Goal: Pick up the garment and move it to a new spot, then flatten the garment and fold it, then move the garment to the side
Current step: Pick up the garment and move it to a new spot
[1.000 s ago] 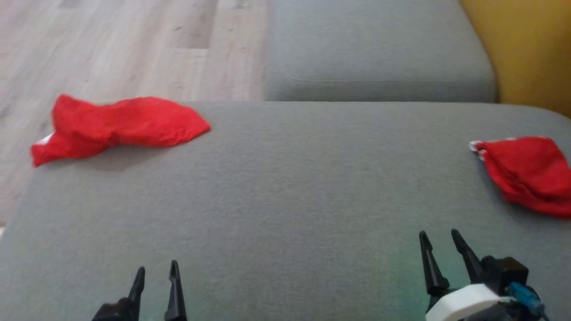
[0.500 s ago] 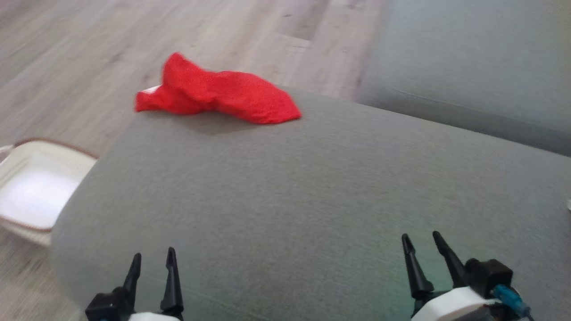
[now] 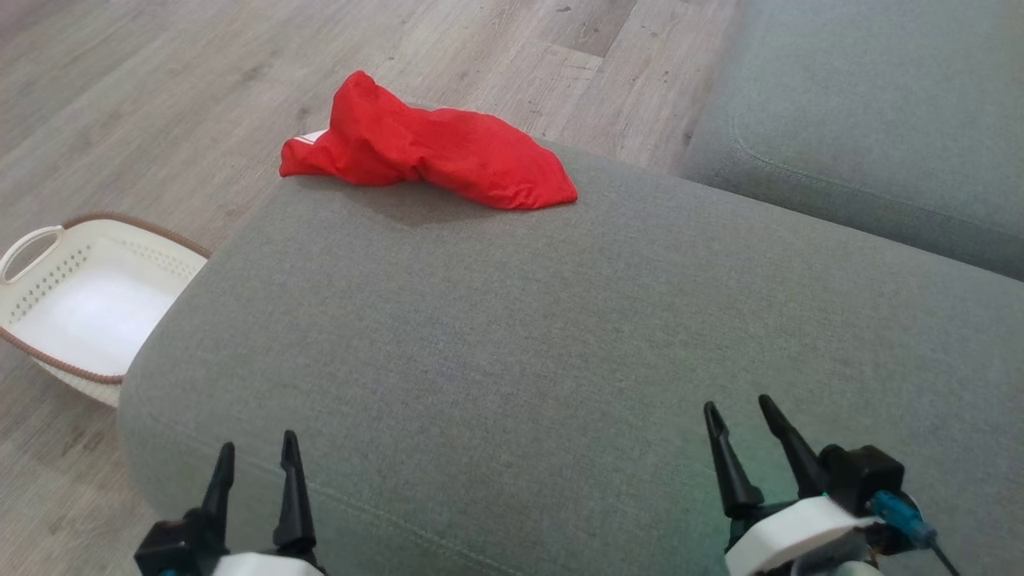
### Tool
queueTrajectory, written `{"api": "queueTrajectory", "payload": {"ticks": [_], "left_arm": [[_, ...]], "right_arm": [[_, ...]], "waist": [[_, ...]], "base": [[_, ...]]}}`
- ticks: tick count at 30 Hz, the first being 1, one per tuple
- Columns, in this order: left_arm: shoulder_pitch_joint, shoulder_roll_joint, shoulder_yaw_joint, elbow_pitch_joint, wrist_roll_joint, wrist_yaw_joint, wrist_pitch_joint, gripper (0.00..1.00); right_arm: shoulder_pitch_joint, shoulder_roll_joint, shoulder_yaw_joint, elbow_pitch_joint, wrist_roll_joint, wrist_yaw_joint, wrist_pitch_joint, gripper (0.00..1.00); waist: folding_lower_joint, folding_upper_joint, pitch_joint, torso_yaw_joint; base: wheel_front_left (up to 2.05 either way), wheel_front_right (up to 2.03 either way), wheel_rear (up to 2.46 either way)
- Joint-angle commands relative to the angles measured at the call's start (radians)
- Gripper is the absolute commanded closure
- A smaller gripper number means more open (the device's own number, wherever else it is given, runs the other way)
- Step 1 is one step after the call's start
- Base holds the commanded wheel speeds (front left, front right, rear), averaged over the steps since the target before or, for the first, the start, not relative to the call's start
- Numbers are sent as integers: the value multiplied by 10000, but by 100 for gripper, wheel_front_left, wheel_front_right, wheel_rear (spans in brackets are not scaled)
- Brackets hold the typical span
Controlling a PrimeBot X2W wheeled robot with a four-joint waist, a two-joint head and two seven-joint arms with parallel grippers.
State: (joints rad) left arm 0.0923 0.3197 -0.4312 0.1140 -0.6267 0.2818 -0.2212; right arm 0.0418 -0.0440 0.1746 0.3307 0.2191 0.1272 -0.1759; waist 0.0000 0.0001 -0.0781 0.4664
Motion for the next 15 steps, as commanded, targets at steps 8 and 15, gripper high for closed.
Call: {"api": "queueTrajectory", "payload": {"ticks": [8,15], "left_arm": [[-772,806,971,-1436,47,159,22,0],[-2918,2562,2230,-2316,66,-2,1070,0]], "right_arm": [[-538,-62,-277,-814,-406,35,129,0],[-1340,-62,-433,-1738,-1188,35,700,0]], "waist": [[0,-1,466,-372],[0,-1,1692,-1346]], "base": [[0,0,0],[0,0,0]]}}
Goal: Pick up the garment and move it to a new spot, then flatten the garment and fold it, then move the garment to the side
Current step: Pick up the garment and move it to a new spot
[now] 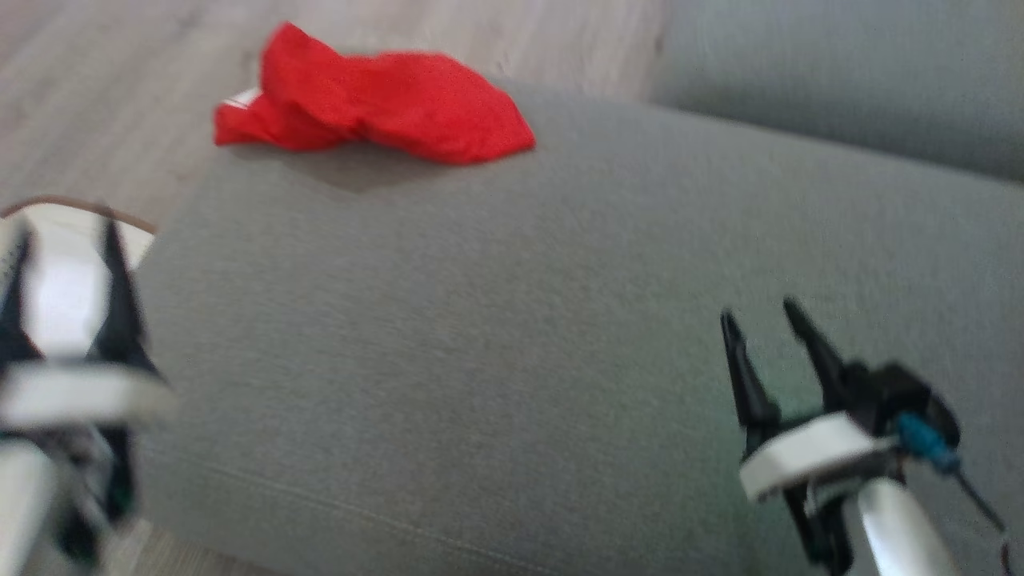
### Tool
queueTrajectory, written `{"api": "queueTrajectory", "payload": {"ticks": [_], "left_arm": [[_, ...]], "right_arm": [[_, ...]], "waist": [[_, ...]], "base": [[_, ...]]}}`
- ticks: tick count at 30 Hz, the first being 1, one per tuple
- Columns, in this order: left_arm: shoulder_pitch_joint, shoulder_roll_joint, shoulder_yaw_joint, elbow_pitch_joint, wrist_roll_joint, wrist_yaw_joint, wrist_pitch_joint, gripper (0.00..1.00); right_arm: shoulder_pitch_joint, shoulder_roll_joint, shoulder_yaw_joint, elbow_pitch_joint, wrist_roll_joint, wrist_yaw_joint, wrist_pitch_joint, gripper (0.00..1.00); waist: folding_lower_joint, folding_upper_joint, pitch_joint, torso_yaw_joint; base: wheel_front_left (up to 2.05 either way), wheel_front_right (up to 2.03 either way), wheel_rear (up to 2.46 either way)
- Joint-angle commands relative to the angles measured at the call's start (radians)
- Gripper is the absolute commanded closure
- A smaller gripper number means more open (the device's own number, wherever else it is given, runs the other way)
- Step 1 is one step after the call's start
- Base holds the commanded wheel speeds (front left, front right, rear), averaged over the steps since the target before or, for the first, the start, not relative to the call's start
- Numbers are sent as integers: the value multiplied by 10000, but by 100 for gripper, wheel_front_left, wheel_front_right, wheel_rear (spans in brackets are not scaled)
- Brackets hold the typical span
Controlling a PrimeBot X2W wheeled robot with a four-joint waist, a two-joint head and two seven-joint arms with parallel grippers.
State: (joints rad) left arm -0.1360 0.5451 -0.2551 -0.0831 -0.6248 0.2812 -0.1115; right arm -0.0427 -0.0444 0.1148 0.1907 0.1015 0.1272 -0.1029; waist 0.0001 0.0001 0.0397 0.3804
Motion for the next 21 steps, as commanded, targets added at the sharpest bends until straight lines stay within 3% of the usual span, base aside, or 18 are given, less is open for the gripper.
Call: {"api": "queueTrajectory", "payload": {"ticks": [1,5,9,15,21], "left_arm": [[-1049,589,623,-361,68,-57,159,0],[-2781,1402,1046,-108,44,-357,809,0],[-4481,1792,974,913,-196,-846,1702,0],[-6641,1689,328,3641,-197,-1608,2500,0],[-7741,1109,40,6085,-406,-1653,3146,0]], "right_arm": [[-638,-58,160,-490,-121,35,66,0],[-1192,-58,175,-1060,-505,35,435,0],[-1606,-58,209,-1598,-842,35,809,0],[-1844,-58,289,-2342,-1047,35,1137,0],[-1797,-58,54,-2946,-1304,35,1345,0]], "waist": [[-1,-1,750,-658],[-1,-1,1701,-1341],[-1,-1,2675,-1943],[-1,-1,3877,-2654],[-1,-1,4840,-3105]], "base": [[0,0,0],[0,0,0],[0,0,0],[0,0,0],[0,0,0]]}}
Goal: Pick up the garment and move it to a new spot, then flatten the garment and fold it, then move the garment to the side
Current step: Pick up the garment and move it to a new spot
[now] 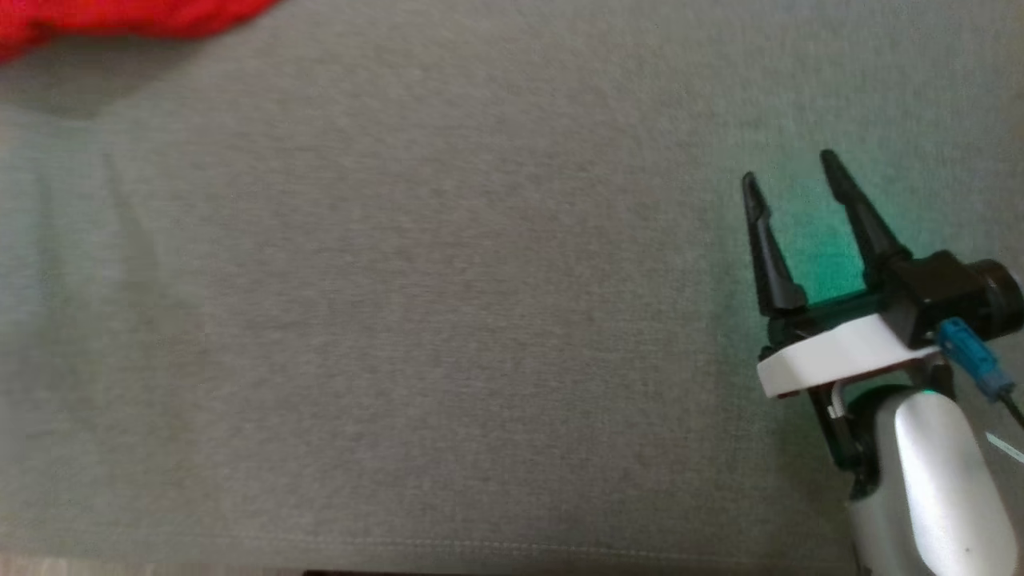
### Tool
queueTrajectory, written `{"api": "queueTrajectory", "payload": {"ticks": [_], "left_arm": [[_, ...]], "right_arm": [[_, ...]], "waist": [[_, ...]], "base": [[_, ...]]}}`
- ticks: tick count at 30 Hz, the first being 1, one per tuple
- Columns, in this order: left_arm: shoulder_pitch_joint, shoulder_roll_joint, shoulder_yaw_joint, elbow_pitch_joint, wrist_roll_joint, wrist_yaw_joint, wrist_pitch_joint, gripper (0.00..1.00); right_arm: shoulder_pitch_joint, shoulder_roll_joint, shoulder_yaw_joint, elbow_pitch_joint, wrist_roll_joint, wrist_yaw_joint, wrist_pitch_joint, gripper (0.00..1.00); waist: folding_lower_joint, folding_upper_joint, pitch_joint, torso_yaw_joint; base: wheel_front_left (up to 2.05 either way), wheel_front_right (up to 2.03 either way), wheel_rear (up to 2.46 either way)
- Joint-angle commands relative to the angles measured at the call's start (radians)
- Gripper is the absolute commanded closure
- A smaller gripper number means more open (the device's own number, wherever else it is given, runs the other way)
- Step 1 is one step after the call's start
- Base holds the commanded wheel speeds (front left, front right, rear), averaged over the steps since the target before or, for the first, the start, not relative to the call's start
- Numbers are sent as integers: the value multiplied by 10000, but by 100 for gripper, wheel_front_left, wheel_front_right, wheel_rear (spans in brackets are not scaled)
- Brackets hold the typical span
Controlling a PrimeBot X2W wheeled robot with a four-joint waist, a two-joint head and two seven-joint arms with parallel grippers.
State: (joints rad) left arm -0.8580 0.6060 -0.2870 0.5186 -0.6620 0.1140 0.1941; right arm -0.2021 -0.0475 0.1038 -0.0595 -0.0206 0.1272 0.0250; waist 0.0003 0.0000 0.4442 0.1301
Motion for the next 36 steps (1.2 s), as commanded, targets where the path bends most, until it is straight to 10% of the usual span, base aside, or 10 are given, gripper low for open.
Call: {"api": "queueTrajectory", "payload": {"ticks": [1,16,18,19,36], "left_arm": [[-637,418,353,389,-81,32,150,0],[-1706,-112,340,3123,-515,-113,537,0],[-1777,-154,320,3323,-525,-167,471,45],[-1818,-165,322,3392,-511,-177,346,99],[-2927,365,-500,4789,479,-1398,-1517,100]], "right_arm": [[-177,-28,128,-504,-127,35,88,0],[-73,-28,-48,-938,-189,35,91,0],[-71,-28,-60,-932,-185,35,91,0],[-74,-28,-79,-926,-189,35,90,0],[-164,-28,40,68,292,35,-407,0]], "waist": [[-3,0,906,-646],[-3,0,1916,-906],[-3,0,1943,-916],[-3,0,1948,-916],[-3,0,222,-1042]], "base": [[0,0,0],[0,0,0],[0,0,0],[0,0,0],[0,0,0]]}}
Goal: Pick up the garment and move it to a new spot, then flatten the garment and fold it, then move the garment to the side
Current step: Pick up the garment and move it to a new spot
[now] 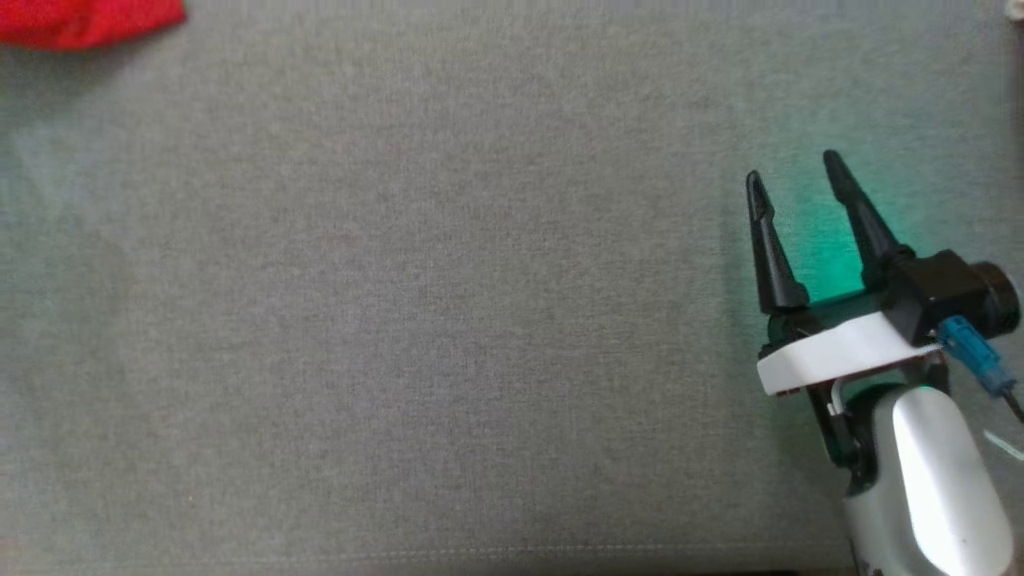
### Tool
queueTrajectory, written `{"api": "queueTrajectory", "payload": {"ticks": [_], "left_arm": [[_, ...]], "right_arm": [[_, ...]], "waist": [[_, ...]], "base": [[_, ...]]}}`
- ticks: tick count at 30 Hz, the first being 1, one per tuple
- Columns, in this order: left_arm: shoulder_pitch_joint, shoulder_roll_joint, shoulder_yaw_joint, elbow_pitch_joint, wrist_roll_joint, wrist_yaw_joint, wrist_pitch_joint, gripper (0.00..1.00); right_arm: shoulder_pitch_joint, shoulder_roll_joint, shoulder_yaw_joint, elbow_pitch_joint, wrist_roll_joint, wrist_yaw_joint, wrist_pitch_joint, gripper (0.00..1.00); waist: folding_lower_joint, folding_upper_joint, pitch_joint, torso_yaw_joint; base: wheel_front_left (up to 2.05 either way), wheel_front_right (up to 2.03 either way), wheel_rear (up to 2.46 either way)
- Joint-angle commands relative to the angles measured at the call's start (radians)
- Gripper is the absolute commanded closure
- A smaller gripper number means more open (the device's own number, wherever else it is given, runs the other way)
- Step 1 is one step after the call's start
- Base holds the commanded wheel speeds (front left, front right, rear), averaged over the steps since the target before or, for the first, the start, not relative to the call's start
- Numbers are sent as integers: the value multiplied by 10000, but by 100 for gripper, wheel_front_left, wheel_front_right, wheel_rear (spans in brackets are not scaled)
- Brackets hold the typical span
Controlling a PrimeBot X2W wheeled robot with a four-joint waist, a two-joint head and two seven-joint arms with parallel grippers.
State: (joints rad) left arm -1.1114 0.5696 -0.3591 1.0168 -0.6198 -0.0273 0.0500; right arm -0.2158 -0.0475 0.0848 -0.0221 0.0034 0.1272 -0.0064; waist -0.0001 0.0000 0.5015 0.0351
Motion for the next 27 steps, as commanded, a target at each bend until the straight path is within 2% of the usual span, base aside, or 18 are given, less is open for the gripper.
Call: {"api": "queueTrajectory", "payload": {"ticks": [1,6,10,16,23,27], "left_arm": [[-483,768,109,-167,161,-85,-101,100],[-1084,643,-511,-431,590,-549,62,100],[-1276,227,-977,-1000,797,-687,334,100],[-961,-546,-1343,-2247,500,-835,822,100],[66,-1314,-1702,-4096,-66,-907,1222,100],[1218,-1880,-1997,-5229,-373,-659,1426,100]], "right_arm": [[-27,-28,238,-182,127,35,-161,0],[94,-28,280,486,539,35,-489,0],[314,-28,293,1014,855,35,-729,0],[832,-28,21,1670,1131,35,-1001,0],[1392,-28,-250,2055,1328,35,-1172,0],[1647,-28,-305,2146,1393,35,-1213,0]], "waist": [[1,0,-552,-136],[1,0,-1662,-390],[1,0,-2648,-706],[1,0,-3982,-1119],[1,0,-4751,-1500],[1,0,-4733,-1715]], "base": [[0,0,0],[0,0,0],[0,0,0],[0,0,0],[0,0,0],[0,0,0]]}}
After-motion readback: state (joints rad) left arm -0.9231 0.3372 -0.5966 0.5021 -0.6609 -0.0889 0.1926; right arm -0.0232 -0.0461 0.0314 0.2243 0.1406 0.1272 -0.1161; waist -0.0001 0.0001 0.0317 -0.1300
